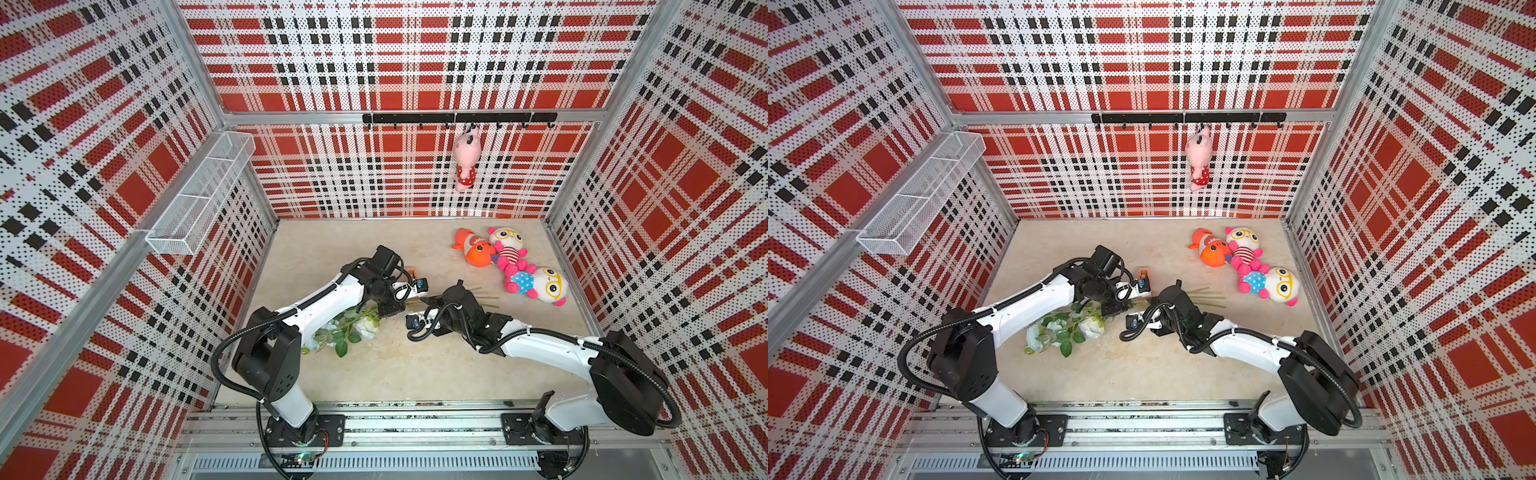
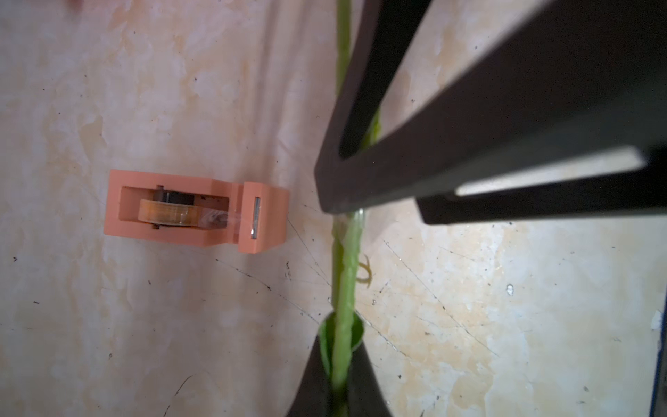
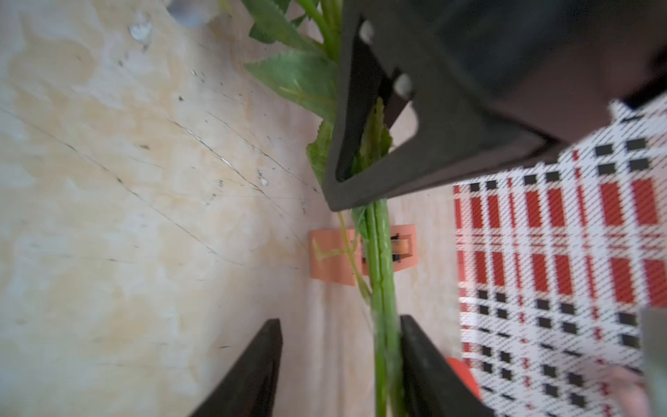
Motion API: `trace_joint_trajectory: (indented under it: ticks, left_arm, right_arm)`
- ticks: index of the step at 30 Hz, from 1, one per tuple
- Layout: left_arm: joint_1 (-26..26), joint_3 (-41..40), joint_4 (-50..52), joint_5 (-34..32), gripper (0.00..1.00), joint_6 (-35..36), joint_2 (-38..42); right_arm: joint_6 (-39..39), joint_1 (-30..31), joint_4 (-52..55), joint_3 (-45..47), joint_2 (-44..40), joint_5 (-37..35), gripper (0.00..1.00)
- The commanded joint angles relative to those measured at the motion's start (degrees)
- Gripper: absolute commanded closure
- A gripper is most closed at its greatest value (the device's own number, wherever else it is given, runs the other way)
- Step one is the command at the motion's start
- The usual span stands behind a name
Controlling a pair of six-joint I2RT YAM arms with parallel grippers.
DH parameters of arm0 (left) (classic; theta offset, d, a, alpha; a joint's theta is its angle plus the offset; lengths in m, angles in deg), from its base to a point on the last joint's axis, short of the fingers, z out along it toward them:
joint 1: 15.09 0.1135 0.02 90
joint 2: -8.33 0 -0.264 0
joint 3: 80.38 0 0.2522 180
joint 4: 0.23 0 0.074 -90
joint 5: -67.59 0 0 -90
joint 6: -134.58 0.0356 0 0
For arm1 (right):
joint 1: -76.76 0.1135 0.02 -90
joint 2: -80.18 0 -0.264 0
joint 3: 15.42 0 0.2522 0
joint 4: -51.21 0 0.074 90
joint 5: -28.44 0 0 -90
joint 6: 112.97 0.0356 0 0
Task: Wrap bouquets with tape
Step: Wrap the tape around the bouquet, then place the wrapped bouquet at the center of the board.
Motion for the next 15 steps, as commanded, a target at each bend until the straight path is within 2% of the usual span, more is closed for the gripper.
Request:
trace_joint_trajectory:
  ticks: [1, 4, 8, 11, 13, 15]
  left_arm:
    - [-0.4, -1.8, -2.2, -2.4, 1.00, 1.4, -2.8]
    - [-0.9, -2.8, -3.2, -4.2, 1.00, 2.4, -5.0]
    - [-2.4, -4.5, -6.3, -6.5, 1.00, 3.0, -6.7]
    - [-2.9, -5.0, -7.3, -6.1, 0.88, 2.7, -7.6]
    - [-3.0, -5.2, -7.6, -6.0, 0.87, 2.6, -8.2]
    - [-3.0, -5.3, -7.9, -6.4, 0.79, 2.2, -8.8]
  right_arm:
    - [5.9, 0.4, 5.3, 2.5, -6.0, 4.8, 0.32]
    - [10.3, 0.3, 8.4, 4.4, -11.0, 6.0, 0.22]
    - [14.7, -2.0, 6.3, 7.9, -17.7, 8.1, 0.16]
    - [21.1, -6.5, 2.6, 9.4, -21.7, 8.4, 0.11]
    - [26.3, -9.9, -0.7, 10.2, -23.8, 6.5, 0.05]
    - [30.7, -13.0, -4.2, 11.6, -25.8, 5.0, 0.00]
